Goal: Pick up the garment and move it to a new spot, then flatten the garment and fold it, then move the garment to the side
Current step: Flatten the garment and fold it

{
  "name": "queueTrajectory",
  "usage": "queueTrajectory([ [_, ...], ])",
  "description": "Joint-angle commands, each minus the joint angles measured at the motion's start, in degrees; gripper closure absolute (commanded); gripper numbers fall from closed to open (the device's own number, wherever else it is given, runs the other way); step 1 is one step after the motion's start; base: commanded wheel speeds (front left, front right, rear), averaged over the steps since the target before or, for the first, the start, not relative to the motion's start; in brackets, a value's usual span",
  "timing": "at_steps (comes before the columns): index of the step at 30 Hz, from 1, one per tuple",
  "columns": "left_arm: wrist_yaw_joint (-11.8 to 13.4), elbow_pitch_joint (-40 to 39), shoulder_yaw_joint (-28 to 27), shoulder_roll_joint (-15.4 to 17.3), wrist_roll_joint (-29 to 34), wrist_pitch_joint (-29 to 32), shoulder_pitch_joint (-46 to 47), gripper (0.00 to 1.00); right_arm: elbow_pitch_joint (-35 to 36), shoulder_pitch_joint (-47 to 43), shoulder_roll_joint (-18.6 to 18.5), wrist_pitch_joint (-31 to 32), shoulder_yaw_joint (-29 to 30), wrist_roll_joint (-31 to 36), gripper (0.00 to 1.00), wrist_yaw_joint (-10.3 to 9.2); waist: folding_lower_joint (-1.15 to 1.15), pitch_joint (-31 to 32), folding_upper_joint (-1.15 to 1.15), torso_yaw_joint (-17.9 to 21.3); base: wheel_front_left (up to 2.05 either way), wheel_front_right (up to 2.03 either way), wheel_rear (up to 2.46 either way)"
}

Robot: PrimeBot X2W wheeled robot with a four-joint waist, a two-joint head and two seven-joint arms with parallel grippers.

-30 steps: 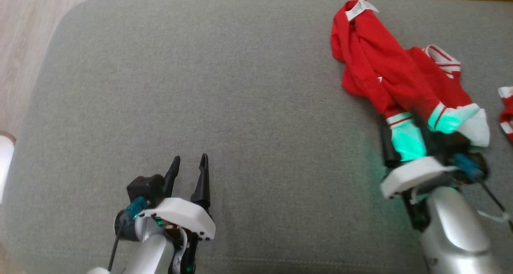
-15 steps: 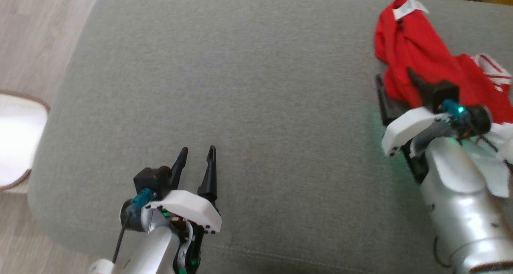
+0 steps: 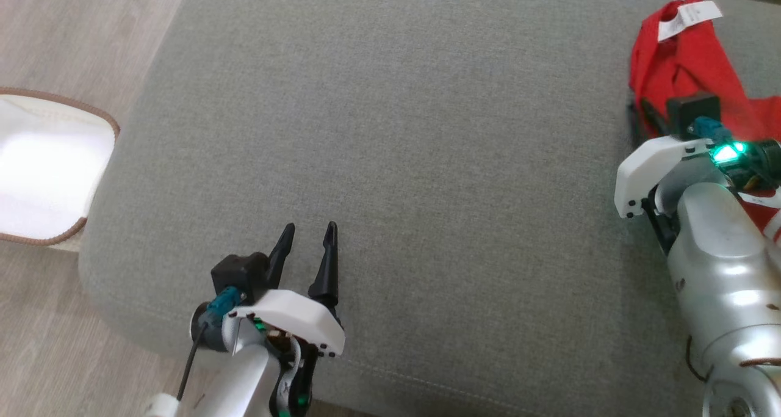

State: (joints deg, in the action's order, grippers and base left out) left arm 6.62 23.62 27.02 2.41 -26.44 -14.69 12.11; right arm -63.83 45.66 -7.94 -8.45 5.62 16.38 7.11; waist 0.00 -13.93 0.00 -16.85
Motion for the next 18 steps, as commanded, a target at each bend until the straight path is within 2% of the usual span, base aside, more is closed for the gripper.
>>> queueTrajectory([
  [1, 0.2, -1.9, -1.6, 0.5, -0.1, -0.3, 2.1, 0.00, 1.1, 2.9, 1.0, -0.4, -0.1, 0.6, 1.00, 0.37, 0.00, 0.1, 0.00, -0.1, 0.00, 0.00, 0.00],
  [6, 0.3, -1.5, -2.0, 0.5, 0.0, -0.3, 1.7, 0.00, -0.5, 3.6, 3.3, -4.5, -0.5, 1.0, 1.00, 0.37, 0.00, 1.2, 0.00, 0.4, 0.00, 0.00, 0.00],
  [9, 0.2, -1.2, -2.2, 0.5, 0.0, -0.3, 1.3, 0.00, -1.5, 3.5, 4.6, -6.1, -4.0, -0.7, 1.00, 0.37, 0.00, 2.4, 0.00, 0.9, 0.00, 0.00, 0.00],
  [11, 0.1, -1.0, -2.2, 0.5, 0.1, -0.3, 1.1, 0.00, -1.1, 2.8, 5.0, -6.4, -8.6, -3.2, 1.00, 0.37, 0.00, 3.2, 0.00, 1.2, 0.00, 0.00, 0.00],
  [15, -0.2, -0.7, -2.3, 0.5, 0.1, -0.3, 1.1, 0.00, 9.0, -4.0, 5.0, -6.5, -30.6, -18.1, 1.00, 0.37, 0.00, 4.3, 0.00, 1.6, 0.00, 0.00, 0.00],
  [18, 0.0, -0.8, -3.0, 0.5, 0.4, -0.3, 0.6, 0.00, 12.9, -9.3, 5.0, -6.5, -44.2, -25.1, 1.00, 0.37, 0.00, 4.8, 0.00, 2.6, 0.00, 0.00, 0.00],
])
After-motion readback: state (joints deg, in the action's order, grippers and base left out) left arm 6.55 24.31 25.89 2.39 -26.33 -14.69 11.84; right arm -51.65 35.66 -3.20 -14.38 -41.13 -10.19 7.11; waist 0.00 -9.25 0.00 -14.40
